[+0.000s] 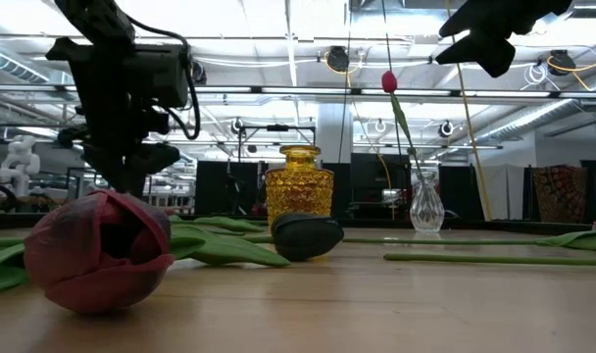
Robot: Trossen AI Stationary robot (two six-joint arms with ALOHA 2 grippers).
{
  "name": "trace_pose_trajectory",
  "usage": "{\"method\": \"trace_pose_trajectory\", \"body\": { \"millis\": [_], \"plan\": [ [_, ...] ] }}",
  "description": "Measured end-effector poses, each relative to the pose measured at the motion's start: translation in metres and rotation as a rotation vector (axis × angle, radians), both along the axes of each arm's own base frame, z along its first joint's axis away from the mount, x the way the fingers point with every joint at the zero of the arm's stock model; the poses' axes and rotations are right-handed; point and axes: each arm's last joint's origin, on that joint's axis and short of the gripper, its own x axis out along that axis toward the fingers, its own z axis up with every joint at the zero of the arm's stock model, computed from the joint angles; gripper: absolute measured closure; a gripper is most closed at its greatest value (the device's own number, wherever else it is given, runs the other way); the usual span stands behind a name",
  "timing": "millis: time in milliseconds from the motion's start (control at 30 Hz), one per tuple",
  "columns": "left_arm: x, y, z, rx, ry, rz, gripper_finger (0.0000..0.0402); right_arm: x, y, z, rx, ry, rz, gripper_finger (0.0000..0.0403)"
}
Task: Sort flowers into vase by color
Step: Put the top red flower into the transparent vase
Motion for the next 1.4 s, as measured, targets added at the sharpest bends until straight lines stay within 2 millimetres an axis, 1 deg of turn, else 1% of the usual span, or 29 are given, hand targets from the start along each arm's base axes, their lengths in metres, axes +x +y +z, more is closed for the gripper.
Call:
{"method": "trace_pose_trajectory", "body": {
  "millis": [100,233,333,567,833,1000,1133,1400],
  "plan": [
    [-0.003,0.006,0.001,0.082,0.005,0.050,0.0252,0.000,0.000,0.000,0.009,-0.001,-0.004,0.0190],
    [-0.004,0.013,0.002,0.111,-0.032,0.129,0.0252,0.000,0.000,0.000,0.017,-0.002,-0.009,0.0190],
    [-0.006,0.018,0.001,0.095,-0.069,0.202,0.0252,0.000,0.000,0.000,0.017,0.000,-0.009,0.0190],
    [-0.013,0.025,-0.007,0.039,-0.069,0.254,0.0252,0.000,0.000,0.000,0.013,0.001,-0.007,0.0190],
    [-0.001,0.033,-0.007,0.013,-0.233,0.285,0.0252,0.000,0.000,0.000,0.012,0.002,-0.011,0.0190],
    [-0.004,0.038,-0.007,0.037,-0.312,0.441,0.0252,0.000,0.000,-0.001,0.014,0.002,-0.012,0.0190],
    [-0.006,0.041,-0.007,0.013,-0.323,0.481,0.0252,0.000,0.000,-0.001,0.014,0.003,-0.010,0.0190],
    [-0.012,0.052,-0.008,0.005,-0.386,0.630,0.0252,0.000,0.000,-0.001,0.015,0.004,-0.009,0.0190]
  ]
}}
